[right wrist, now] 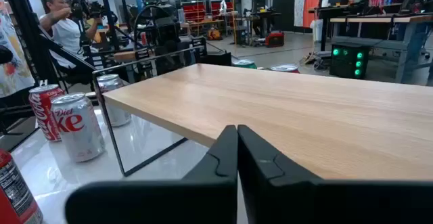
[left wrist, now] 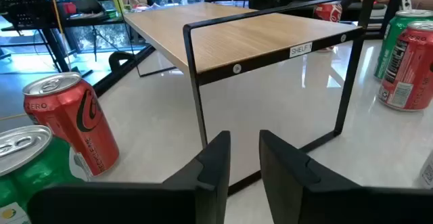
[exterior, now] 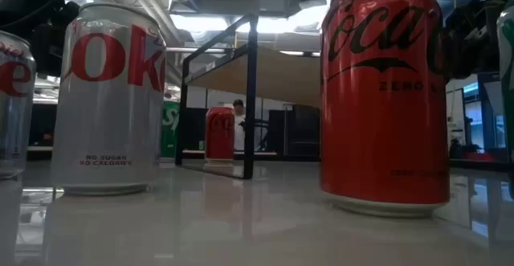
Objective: Place canned beverage on shelf
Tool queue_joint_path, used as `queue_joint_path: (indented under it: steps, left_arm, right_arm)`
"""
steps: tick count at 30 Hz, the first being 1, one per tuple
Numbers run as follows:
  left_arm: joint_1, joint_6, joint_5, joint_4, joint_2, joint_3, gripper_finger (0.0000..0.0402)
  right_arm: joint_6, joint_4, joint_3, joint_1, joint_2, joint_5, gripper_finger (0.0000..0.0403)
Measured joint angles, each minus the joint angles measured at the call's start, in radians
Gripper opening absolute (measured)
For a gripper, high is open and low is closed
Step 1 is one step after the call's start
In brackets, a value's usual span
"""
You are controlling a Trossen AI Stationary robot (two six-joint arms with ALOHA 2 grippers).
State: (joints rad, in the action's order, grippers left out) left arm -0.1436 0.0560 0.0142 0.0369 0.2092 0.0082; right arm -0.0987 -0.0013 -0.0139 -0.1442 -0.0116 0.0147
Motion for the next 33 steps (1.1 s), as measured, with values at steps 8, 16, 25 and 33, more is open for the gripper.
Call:
queue_joint_path:
  steps: [8, 16, 25, 33]
  left_arm:
    - [0.000, 0.000, 0.000, 0.000, 0.000, 0.000, 0.0070]
    - [0.000, 0.000, 0.000, 0.000, 0.000, 0.000, 0.0070]
    - [0.000, 0.000, 0.000, 0.000, 0.000, 0.000, 0.0070]
    - [0.000, 0.000, 0.000, 0.000, 0.000, 0.000, 0.0070]
  right_arm:
    - [0.000, 0.000, 0.000, 0.000, 0.000, 0.000, 0.0001]
    - [0.000, 0.005, 0.000, 0.000, 0.000, -0.001, 0.0001]
    - [0.000, 0.005, 0.000, 0.000, 0.000, -0.026, 0.0001]
    - [0.000, 0.005, 0.000, 0.000, 0.000, -0.033, 0.0001]
